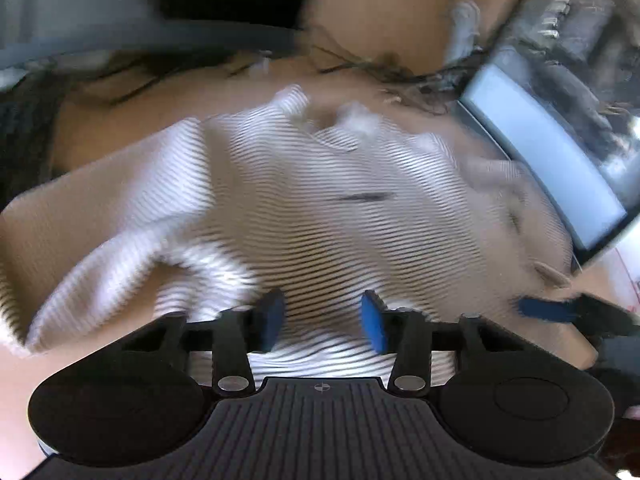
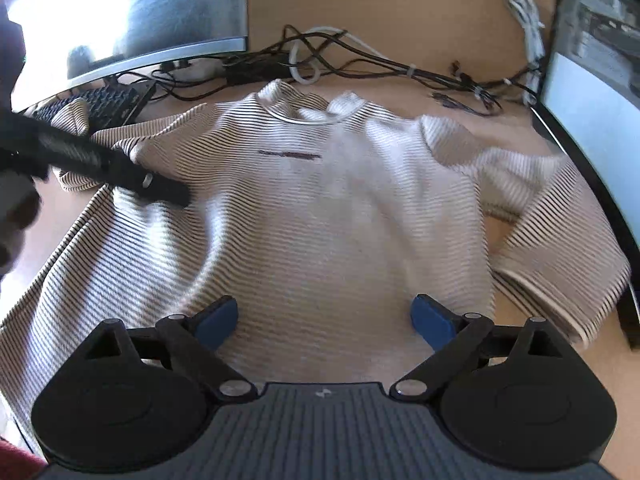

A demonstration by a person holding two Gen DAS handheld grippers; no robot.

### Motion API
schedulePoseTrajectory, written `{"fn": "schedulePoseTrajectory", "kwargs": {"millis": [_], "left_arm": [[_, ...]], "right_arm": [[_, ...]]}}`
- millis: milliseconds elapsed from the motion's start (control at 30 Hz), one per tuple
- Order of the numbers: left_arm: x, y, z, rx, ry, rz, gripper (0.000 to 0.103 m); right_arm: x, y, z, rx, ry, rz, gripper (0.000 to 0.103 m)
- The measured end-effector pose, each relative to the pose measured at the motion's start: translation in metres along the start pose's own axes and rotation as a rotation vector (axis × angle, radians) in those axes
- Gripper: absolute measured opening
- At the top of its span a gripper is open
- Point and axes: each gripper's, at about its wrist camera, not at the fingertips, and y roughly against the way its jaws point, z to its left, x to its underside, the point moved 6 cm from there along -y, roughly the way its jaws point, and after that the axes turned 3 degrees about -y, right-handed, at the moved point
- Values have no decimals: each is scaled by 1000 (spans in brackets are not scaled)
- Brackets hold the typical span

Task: Fold clothes

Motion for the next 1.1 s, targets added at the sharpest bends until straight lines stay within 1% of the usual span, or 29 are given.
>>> {"fn": "schedulePoseTrajectory", "kwargs": {"millis": [33, 67, 100, 167, 233, 333, 433, 467, 500, 533, 567, 600, 633, 667, 700, 767, 800, 867, 933, 967, 1000, 1033, 1067, 1100], "left_arm": [[-2, 4, 12, -4, 37, 4, 16], [-4, 7, 24, -9, 74, 8, 12], [-5, 11, 34, -9, 108, 9, 12], [-5, 14, 43, -5, 117, 13, 11], [-4, 18, 43, -11, 89, 23, 11], [1, 22, 36, -29, 11, 44, 12], [7, 25, 35, -11, 22, 65, 12], [7, 27, 34, -1, 34, 71, 19], [5, 30, 29, 23, 37, 61, 27], [3, 34, 24, 47, 39, 52, 53], [0, 37, 19, 71, 42, 42, 78], [-4, 42, 9, 93, 28, 22, 87], [-9, 45, -2, 111, 11, 1, 92], [-14, 47, -13, 128, -6, -19, 92], [-16, 48, -25, 156, -8, -29, 92], [-19, 44, -44, 188, 17, -32, 96], [-18, 40, -51, 186, 35, -22, 96], [-8, 29, -61, 147, 64, 19, 98], [2, 16, -67, 106, 79, 60, 100], [7, 12, -68, 88, 85, 82, 100], [13, 7, -67, 80, 95, 106, 101], [19, 3, -66, 72, 105, 130, 102], [23, 2, -67, 74, 102, 123, 103], [24, 2, -68, 69, 89, 121, 103]], "right_arm": [[3, 3, -2, 4, -5, 1, 94], [7, 7, -4, 7, -10, 2, 94], [10, 10, -6, 10, -14, 5, 94], [16, 16, -5, 8, -13, 25, 95], [21, 21, -5, 6, -12, 45, 96], [28, 29, -4, -3, 3, 86, 96], [30, 40, -4, -37, -1, 135, 97], [30, 44, -5, -52, -3, 151, 96], [30, 49, -5, -66, -6, 167, 90], [28, 53, -7, -70, -5, 175, 86], [19, 57, -15, -16, 11, 132, 82], [10, 62, -24, 39, 28, 90, 80], [1, 66, -32, 97, 49, 49, 76], [-6, 67, -41, 172, 98, 22, 67], [-10, 63, -49, 228, 153, 21, 64], [-17, 56, -65, 334, 261, 24, 63], [-16, 50, -70, 363, 307, 42, 63], [-14, 38, -77, 416, 396, 62, 63], [-14, 25, -81, 450, 463, 79, 61], [-13, 20, -81, 447, 464, 92, 52], [-13, 15, -81, 442, 460, 105, 36], [-16, 12, -83, 421, 424, 119, 28], [-20, 9, -84, 397, 376, 131, 14], [-27, 8, -86, 372, 323, 138, 7]]}}
